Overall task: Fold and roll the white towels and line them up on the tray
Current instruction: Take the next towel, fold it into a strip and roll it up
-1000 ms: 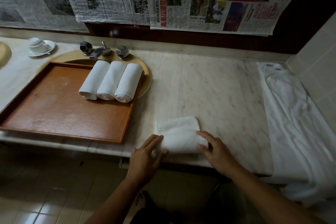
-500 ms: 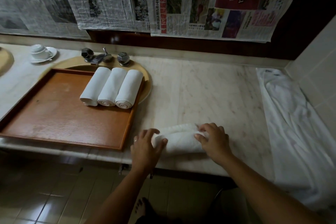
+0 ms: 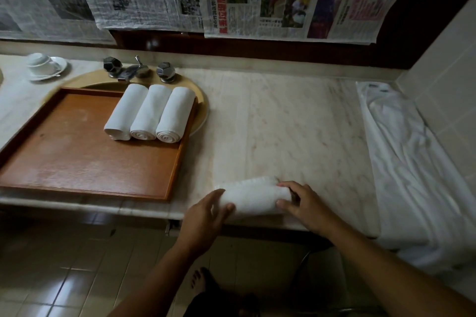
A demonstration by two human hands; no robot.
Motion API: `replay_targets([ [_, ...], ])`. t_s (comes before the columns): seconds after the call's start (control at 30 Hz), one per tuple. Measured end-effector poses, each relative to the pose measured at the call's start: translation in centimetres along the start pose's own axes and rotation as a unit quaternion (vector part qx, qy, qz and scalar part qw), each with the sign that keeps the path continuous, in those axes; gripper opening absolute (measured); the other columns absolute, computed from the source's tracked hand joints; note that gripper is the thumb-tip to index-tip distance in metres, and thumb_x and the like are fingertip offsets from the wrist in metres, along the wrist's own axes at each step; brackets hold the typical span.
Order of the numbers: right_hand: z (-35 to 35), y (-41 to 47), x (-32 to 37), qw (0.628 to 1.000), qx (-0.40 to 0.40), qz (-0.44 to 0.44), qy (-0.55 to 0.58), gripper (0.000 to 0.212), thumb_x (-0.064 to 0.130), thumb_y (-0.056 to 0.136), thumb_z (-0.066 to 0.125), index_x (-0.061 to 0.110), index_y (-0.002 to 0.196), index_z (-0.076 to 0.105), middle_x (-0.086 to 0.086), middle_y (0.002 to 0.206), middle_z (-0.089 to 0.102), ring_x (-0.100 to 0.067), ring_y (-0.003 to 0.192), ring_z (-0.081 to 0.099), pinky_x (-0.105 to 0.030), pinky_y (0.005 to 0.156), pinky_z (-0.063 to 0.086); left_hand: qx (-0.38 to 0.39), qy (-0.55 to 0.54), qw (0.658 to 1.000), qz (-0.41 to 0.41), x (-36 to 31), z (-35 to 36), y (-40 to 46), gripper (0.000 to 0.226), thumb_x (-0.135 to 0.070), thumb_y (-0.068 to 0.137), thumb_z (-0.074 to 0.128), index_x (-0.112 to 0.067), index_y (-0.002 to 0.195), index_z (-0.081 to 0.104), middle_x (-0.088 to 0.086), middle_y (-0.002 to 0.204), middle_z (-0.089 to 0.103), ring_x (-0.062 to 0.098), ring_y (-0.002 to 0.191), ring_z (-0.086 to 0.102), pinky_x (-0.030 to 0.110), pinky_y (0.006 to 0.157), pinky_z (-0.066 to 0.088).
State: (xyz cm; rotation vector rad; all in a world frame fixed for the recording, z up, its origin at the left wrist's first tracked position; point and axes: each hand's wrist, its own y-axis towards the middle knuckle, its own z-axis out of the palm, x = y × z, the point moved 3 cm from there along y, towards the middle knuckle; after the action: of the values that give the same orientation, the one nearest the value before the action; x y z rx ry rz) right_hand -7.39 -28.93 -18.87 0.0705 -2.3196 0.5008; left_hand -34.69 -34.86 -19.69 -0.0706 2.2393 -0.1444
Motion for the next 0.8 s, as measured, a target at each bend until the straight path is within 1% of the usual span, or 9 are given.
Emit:
replay_targets([
  [0.1,-0.4,1.0,1.1,0.999,0.013,0.018,0.027,0.044,0.057,0.084,0.064,0.034,0.122,0.060,0.004,0.116,0.064,-0.014,0.104,0.060,-0.039,0.093,0.052,-0.005,0.009,0.999,-0.034,-0.8,-0.3,1.1,0.057,-0.073,0.088,0.044,-0.031,0.124,0.057,-0.003,0.106,0.068,0.009,0.088,0.064,0.041,0.077,0.058],
  [0.2,-0.9,2.7,2.6,0.998,-0.009,0.059,0.007,0.031,0.045,0.092,0.062,0.017,0.104,0.065,-0.001,0.101,0.065,-0.020,0.093,0.061,-0.036,0.082,0.050,-0.004,0.034,0.995,-0.093,-1.9,-1.0,2.6,0.049,-0.062,0.094,0.051,-0.022,0.118,0.063,-0.001,0.105,0.067,0.015,0.091,0.063,0.041,0.080,0.056],
  [0.27,-1.1,3.6,3.3,0.996,-0.016,0.089,-0.013,0.036,0.047,0.091,0.061,0.012,0.096,0.066,-0.006,0.097,0.066,-0.023,0.091,0.061,-0.036,0.081,0.048,-0.014,0.087,0.987,-0.137,-2.6,-1.8,3.3,0.051,-0.066,0.093,0.049,-0.018,0.104,0.064,-0.003,0.096,0.066,0.014,0.083,0.061,0.034,0.071,0.051],
  [0.37,-1.3,4.2,4.0,0.988,-0.013,0.151,-0.042,0.054,0.056,0.090,0.056,0.007,0.108,0.067,-0.013,0.111,0.068,-0.029,0.099,0.062,-0.033,0.081,0.047,0.009,0.138,0.965,-0.224,-3.1,-2.2,3.9,0.066,-0.077,0.088,0.042,-0.014,0.093,0.059,0.001,0.085,0.063,0.015,0.072,0.060,0.030,0.058,0.042],
  [0.43,-1.6,4.2,4.8,0.980,-0.008,0.193,-0.040,0.064,0.058,0.090,0.055,0.003,0.123,0.059,-0.016,0.125,0.063,-0.033,0.109,0.060,-0.033,0.086,0.046,0.039,0.088,0.956,-0.277,-3.0,-2.1,4.2,0.070,-0.077,0.087,0.045,-0.010,0.100,0.056,0.008,0.091,0.067,0.021,0.071,0.067,0.030,0.058,0.046],
  [0.5,-1.8,4.1,5.2,0.975,0.009,0.223,-0.009,0.068,0.057,0.091,0.056,0.003,0.132,0.053,-0.017,0.131,0.058,-0.033,0.112,0.058,-0.034,0.088,0.045,0.052,0.033,0.951,-0.303,-3.4,-2.2,4.5,0.067,-0.071,0.088,0.052,-0.006,0.102,0.052,0.014,0.091,0.068,0.023,0.065,0.070,0.027,0.050,0.047],
  [0.6,-1.8,3.7,4.5,0.962,0.030,0.243,0.122,0.067,0.052,0.090,0.061,0.006,0.137,0.050,-0.015,0.136,0.053,-0.030,0.107,0.053,-0.035,0.090,0.042,0.027,-0.083,0.939,-0.332,-3.9,-2.4,4.4,0.065,-0.058,0.086,0.068,0.001,0.110,0.053,0.018,0.099,0.065,0.024,0.066,0.067,0.025,0.040,0.042],
  [0.7,-1.2,3.0,3.4,0.938,0.029,0.252,0.235,0.071,0.048,0.082,0.071,0.009,0.137,0.050,-0.010,0.138,0.050,-0.030,0.117,0.049,-0.037,0.090,0.037,0.006,-0.192,0.912,-0.362,-3.6,-2.5,3.9,0.074,-0.048,0.078,0.081,0.007,0.118,0.053,0.020,0.104,0.063,0.026,0.073,0.063,0.027,0.047,0.042],
  [0.8,-1.0,2.3,2.9,0.923,0.009,0.259,0.284,0.066,0.049,0.069,0.080,0.011,0.120,0.063,-0.008,0.122,0.061,-0.029,0.108,0.055,-0.040,0.095,0.044,0.035,-0.269,0.887,-0.375,-3.6,-2.6,3.7,0.079,-0.045,0.068,0.088,0.003,0.121,0.055,0.019,0.109,0.061,0.031,0.090,0.064,0.032,0.062,0.048],
])
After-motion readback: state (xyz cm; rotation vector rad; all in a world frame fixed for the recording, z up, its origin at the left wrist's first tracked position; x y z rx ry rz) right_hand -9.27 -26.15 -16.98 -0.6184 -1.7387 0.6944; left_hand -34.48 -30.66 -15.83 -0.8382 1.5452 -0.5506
